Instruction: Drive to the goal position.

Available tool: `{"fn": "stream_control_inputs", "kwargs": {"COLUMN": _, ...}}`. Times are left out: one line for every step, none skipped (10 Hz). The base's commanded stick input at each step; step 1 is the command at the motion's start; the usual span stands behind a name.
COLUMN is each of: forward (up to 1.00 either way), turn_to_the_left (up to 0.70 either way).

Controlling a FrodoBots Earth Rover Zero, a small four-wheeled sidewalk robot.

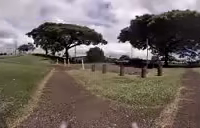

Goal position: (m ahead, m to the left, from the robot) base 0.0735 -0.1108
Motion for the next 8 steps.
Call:
{"fn": "stream_control_inputs", "kwargs": {"forward": 0.00, "turn_to_the_left": 0.45}}
{"fn": "stream_control_inputs", "kwargs": {"forward": 0.00, "turn_to_the_left": 0.45}}
{"fn": "stream_control_inputs", "kwargs": {"forward": 0.00, "turn_to_the_left": 0.45}}
{"fn": "stream_control_inputs", "kwargs": {"forward": 0.00, "turn_to_the_left": 0.45}}
{"fn": "stream_control_inputs", "kwargs": {"forward": 0.00, "turn_to_the_left": 0.45}}
{"fn": "stream_control_inputs", "kwargs": {"forward": 0.00, "turn_to_the_left": 0.45}}
{"fn": "stream_control_inputs", "kwargs": {"forward": 0.09, "turn_to_the_left": 0.40}}
{"fn": "stream_control_inputs", "kwargs": {"forward": 0.34, "turn_to_the_left": 0.27}}
